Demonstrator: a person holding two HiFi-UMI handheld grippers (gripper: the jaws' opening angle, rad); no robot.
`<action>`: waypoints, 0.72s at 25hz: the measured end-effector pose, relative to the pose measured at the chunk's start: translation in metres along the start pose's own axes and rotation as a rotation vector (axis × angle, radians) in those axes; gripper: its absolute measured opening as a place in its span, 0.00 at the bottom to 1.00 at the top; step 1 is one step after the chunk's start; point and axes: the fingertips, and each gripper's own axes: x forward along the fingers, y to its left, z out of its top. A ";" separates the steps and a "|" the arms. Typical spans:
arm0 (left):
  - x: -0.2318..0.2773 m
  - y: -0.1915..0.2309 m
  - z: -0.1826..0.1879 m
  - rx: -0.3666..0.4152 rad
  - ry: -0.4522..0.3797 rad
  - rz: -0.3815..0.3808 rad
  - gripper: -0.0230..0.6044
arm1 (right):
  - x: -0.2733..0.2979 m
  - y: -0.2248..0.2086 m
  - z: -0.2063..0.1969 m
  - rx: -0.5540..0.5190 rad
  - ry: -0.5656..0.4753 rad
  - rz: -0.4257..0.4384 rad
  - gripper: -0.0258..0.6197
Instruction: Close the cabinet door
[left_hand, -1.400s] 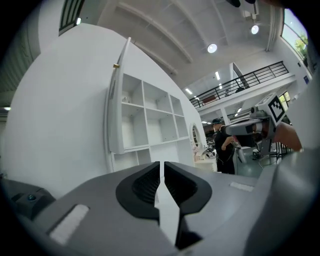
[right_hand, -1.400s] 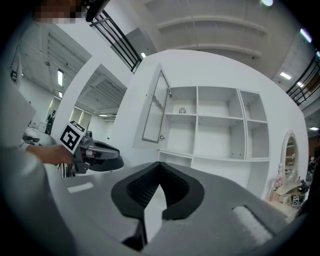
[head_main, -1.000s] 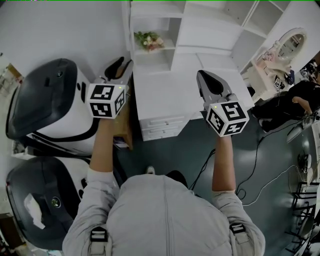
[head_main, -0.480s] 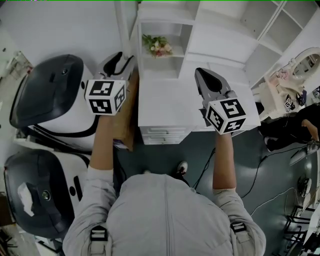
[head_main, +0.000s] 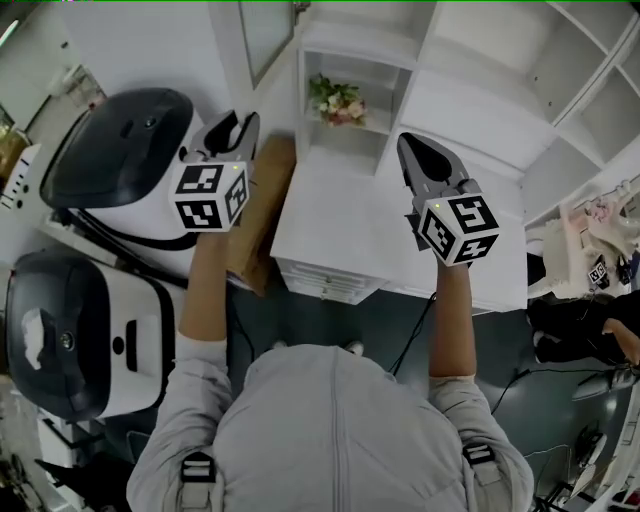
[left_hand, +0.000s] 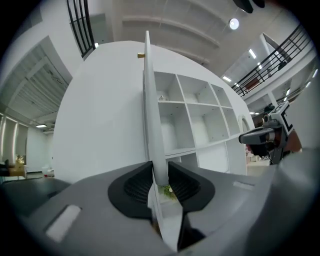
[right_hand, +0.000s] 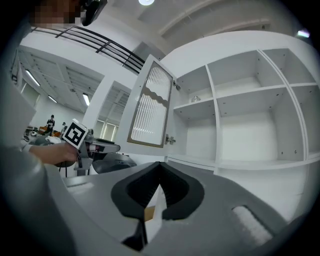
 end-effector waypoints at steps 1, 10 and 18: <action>0.001 -0.001 0.001 -0.009 -0.003 0.019 0.19 | 0.001 -0.004 -0.002 0.002 -0.001 0.017 0.04; 0.006 -0.026 0.006 -0.058 -0.024 0.150 0.17 | -0.003 -0.038 -0.012 0.012 -0.018 0.137 0.04; 0.024 -0.074 0.012 -0.062 -0.046 0.108 0.21 | -0.017 -0.070 -0.020 0.023 -0.030 0.155 0.04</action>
